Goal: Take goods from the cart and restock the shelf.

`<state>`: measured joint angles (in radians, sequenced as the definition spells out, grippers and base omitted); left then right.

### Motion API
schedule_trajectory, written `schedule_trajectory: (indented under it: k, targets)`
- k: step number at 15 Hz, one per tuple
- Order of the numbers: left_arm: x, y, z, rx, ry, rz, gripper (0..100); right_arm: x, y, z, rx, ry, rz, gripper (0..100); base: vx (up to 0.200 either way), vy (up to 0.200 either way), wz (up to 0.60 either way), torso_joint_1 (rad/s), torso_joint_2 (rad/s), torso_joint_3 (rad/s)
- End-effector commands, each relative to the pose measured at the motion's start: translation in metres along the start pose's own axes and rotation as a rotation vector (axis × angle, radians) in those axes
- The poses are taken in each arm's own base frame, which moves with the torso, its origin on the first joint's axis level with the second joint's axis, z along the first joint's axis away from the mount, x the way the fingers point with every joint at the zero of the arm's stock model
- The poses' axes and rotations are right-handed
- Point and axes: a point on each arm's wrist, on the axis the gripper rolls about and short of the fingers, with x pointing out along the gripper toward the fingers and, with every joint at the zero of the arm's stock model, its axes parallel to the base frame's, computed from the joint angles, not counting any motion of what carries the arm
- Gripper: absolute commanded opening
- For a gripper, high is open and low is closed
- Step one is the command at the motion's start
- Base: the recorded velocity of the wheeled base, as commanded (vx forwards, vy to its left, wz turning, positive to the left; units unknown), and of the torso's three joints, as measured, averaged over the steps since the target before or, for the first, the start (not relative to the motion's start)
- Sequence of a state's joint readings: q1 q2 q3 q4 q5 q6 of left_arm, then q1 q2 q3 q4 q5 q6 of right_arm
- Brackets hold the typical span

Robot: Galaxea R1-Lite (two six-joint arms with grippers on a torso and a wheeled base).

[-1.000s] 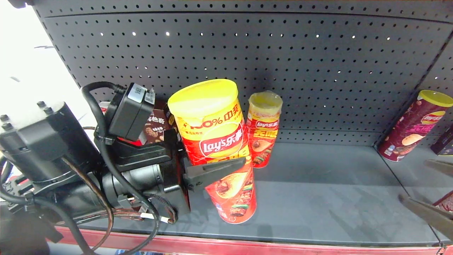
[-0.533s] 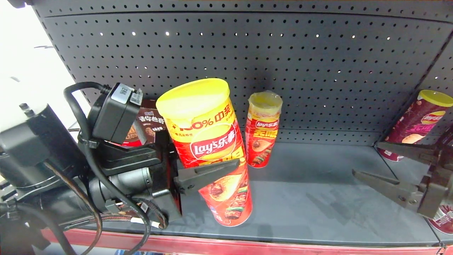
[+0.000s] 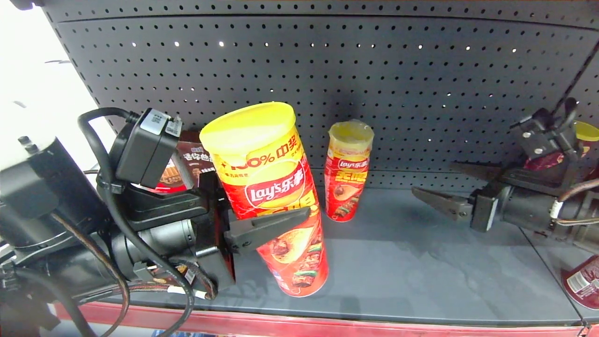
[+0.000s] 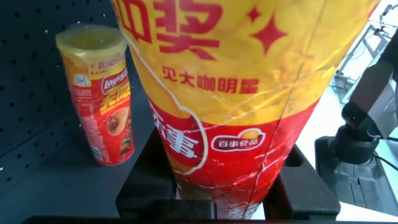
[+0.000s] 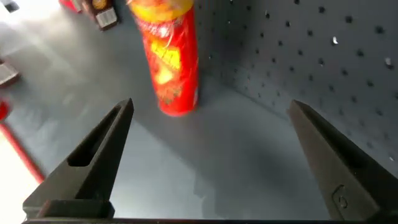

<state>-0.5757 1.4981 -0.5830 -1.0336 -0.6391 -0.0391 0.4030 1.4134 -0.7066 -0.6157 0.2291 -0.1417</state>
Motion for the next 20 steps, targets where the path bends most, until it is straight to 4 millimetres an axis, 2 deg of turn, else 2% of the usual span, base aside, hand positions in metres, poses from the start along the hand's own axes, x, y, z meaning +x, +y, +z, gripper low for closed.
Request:
schedule_trajectory:
  k: [1,3,5,6,9,13,17,20]
  targets:
    - [-0.001,0.000,-0.001,-0.004,0.004,0.000,0,0.038,-0.005,-0.010,0.011,0.044,0.028,100,0.000,0.000,0.00,0.000,0.00,0.000]
    - [-0.001,0.000,-0.002,-0.005,0.007,0.002,0,0.050,0.000,-0.008,0.012,0.051,0.078,100,0.000,0.000,0.00,0.000,0.00,0.000]
    - [-0.002,0.001,-0.002,-0.003,0.004,0.006,0,0.053,0.000,-0.007,0.016,0.041,0.184,100,0.000,0.000,0.00,0.000,0.00,0.000]
    - [-0.003,0.002,-0.002,-0.002,0.005,0.009,0,0.056,-0.006,-0.008,0.019,0.018,0.291,100,0.000,0.000,0.00,0.000,0.00,0.000]
    - [-0.003,0.002,-0.002,-0.002,0.005,0.008,0,0.081,-0.028,-0.014,-0.023,-0.068,0.351,100,0.000,0.000,0.00,0.000,0.00,0.000]
    - [-0.002,0.002,-0.001,0.001,0.000,0.001,0,0.116,-0.036,-0.030,-0.092,-0.196,0.495,100,0.000,0.000,0.00,0.000,0.00,0.000]
    - [-0.002,0.003,0.000,0.004,-0.004,0.003,0,0.129,-0.040,-0.035,-0.093,-0.197,0.508,100,0.000,0.000,0.00,0.000,0.00,0.000]
    - [-0.002,0.002,0.000,0.003,-0.003,0.004,0,0.145,-0.045,-0.043,-0.086,-0.189,0.508,100,0.000,0.000,0.00,0.000,0.00,0.000]
